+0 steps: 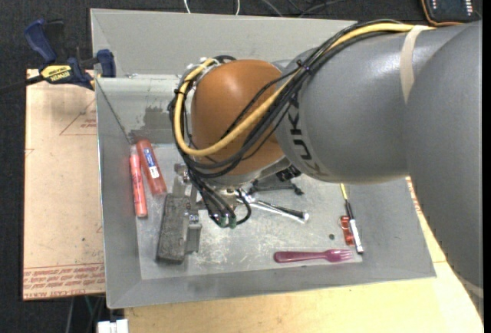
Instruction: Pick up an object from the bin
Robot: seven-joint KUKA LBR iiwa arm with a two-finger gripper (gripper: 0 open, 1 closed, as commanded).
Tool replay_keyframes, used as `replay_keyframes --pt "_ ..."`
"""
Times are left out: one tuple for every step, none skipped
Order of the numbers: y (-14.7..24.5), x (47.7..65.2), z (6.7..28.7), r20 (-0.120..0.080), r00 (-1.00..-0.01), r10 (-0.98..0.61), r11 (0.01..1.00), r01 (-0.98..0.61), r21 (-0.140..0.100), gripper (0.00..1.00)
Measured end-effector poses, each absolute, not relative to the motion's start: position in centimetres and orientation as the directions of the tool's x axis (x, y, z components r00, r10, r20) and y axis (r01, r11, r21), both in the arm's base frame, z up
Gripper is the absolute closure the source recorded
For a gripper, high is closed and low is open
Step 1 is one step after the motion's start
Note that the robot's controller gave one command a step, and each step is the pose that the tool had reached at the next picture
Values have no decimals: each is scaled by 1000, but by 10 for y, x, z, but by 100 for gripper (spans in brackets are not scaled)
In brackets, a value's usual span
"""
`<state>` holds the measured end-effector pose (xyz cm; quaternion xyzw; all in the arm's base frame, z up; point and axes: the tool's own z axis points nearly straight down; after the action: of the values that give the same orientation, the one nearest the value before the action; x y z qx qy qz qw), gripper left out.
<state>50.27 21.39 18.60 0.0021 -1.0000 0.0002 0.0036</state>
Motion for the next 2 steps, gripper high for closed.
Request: replay_keyframes --pt "213 505 190 0 -1000 0 1000 0 1 0" --pt "218 501 75 -5 -858 -513 858 -513 3 0"
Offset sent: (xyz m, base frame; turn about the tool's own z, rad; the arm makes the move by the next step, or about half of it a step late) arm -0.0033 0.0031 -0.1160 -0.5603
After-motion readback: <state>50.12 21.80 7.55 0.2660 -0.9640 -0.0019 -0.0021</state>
